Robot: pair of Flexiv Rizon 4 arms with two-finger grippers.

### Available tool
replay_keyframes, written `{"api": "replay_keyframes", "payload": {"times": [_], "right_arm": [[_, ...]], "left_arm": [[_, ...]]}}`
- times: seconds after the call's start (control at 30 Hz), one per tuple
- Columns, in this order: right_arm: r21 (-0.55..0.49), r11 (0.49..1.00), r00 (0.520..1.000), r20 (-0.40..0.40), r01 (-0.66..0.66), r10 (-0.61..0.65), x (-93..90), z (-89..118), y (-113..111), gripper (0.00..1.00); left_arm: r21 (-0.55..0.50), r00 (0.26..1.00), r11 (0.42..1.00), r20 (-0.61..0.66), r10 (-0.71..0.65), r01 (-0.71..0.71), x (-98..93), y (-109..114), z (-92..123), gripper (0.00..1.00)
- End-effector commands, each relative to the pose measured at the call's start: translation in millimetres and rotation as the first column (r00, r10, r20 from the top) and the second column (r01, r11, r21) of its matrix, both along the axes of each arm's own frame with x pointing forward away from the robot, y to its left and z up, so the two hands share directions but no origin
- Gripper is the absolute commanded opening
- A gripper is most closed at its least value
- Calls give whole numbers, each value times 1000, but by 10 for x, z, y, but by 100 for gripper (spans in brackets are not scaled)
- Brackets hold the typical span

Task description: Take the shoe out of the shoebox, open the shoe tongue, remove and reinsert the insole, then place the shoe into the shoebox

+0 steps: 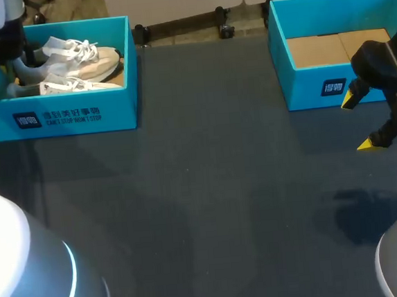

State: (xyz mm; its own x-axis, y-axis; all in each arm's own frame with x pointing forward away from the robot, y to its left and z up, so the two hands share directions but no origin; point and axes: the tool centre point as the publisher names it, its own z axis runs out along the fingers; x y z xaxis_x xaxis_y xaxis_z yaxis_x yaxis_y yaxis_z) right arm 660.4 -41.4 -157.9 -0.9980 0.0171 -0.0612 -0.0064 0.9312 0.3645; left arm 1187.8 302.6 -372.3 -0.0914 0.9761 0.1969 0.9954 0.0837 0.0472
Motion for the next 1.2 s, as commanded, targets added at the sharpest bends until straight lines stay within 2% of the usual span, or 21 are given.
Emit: {"api": "replay_keyframes", "payload": {"times": [0.03,0.43,0.77,0.83,0.87,0.9,1.2], "right_arm": [[-3,1000,1000,-5,-1,1,25,-1,14,100],[-3,1000,1000,-5,-1,1,25,-1,14,100],[-3,1000,1000,-5,-1,1,25,-1,14,100],[-3,1000,1000,-5,-1,1,25,-1,14,100],[-3,1000,1000,-5,-1,1,25,-1,14,100],[-3,1000,1000,-5,-1,1,25,-1,14,100],[-3,1000,1000,-5,-1,1,25,-1,14,100]], "left_arm": [[-12,1000,1000,-6,-8,8,-16,-28,115,61],[-77,999,996,3,-41,41,-62,-163,536,63],[-140,998,988,5,-64,64,-246,-231,879,66],[-150,998,987,-3,-62,61,-297,-233,947,71],[-149,998,987,-6,-55,54,-323,-232,981,81],[-154,999,987,-10,-52,50,-347,-227,1022,100],[-154,999,987,-10,-52,50,-347,-227,1022,100]]}}
